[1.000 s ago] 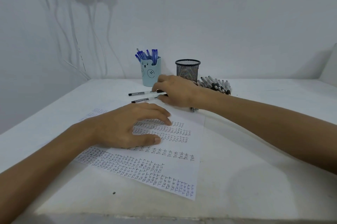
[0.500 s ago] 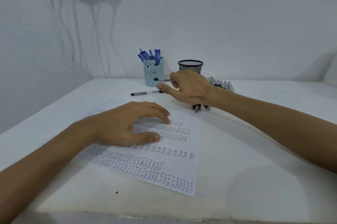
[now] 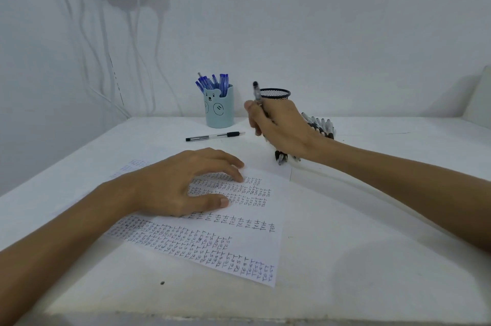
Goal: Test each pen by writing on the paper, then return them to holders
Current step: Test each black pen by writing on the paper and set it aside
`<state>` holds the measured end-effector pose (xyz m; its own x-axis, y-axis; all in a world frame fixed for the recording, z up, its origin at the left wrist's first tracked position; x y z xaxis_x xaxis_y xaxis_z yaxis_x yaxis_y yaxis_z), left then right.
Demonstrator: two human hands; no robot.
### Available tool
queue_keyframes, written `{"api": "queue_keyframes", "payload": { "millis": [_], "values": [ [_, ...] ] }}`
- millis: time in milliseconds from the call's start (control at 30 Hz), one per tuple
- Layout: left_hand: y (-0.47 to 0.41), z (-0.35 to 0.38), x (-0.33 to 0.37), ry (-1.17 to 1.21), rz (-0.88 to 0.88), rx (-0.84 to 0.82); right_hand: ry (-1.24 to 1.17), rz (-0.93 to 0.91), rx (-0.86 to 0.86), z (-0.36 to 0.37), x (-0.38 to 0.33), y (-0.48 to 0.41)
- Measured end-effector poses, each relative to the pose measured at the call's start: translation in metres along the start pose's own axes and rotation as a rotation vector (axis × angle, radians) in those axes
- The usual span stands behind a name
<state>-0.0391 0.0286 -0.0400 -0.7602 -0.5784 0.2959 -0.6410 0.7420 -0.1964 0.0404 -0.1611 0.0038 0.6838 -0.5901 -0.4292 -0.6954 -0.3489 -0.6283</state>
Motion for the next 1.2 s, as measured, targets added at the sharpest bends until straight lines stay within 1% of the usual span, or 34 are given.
{"api": "queue_keyframes", "payload": {
  "millis": [133,167,233,300,467,567,700,767,867,1067,1200],
  "values": [
    [-0.001,0.003,0.004,0.0,0.0,-0.02,0.037,0.038,0.061,-0.004,0.001,0.016],
    [-0.002,0.003,0.005,-0.007,0.001,-0.022,-0.02,0.088,0.051,-0.003,0.004,0.021],
    [-0.003,0.004,0.008,-0.015,0.006,-0.021,-0.224,0.209,0.005,-0.001,0.009,0.032],
    [-0.003,0.004,0.008,-0.015,0.013,-0.018,-0.372,0.285,-0.039,0.001,0.012,0.043],
    [-0.003,0.005,0.009,-0.007,0.015,-0.032,-0.404,0.284,-0.016,-0.003,0.013,0.055],
    [-0.004,0.002,0.01,0.029,0.034,-0.027,-0.471,0.338,-0.079,-0.001,0.009,0.061],
    [-0.005,-0.003,0.008,0.057,0.063,0.004,-0.64,0.457,-0.2,0.006,-0.001,0.067],
    [-0.006,-0.004,0.007,0.065,0.062,0.001,-0.648,0.49,-0.23,0.007,-0.002,0.069],
    [-0.005,-0.003,0.005,0.077,0.057,-0.003,-0.609,0.492,-0.245,0.007,0.0,0.069],
    [-0.005,-0.002,0.006,0.059,0.068,0.003,-0.568,0.502,-0.351,0.011,-0.006,0.067],
    [-0.005,-0.002,0.005,0.056,0.067,-0.006,-0.525,0.468,-0.315,0.014,-0.005,0.067]
  ]
}}
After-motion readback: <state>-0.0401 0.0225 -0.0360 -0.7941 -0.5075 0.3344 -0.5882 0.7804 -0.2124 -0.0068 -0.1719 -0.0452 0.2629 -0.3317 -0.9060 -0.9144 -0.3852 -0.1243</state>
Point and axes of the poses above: each hand's wrist, its own y-axis away from the middle knuckle, its own z-axis out of the palm, x = y × z, the point moved 5 cm from there along -y, towards the middle knuckle, and after that the axes turned 2 degrees about z, right-handed, at the moved point
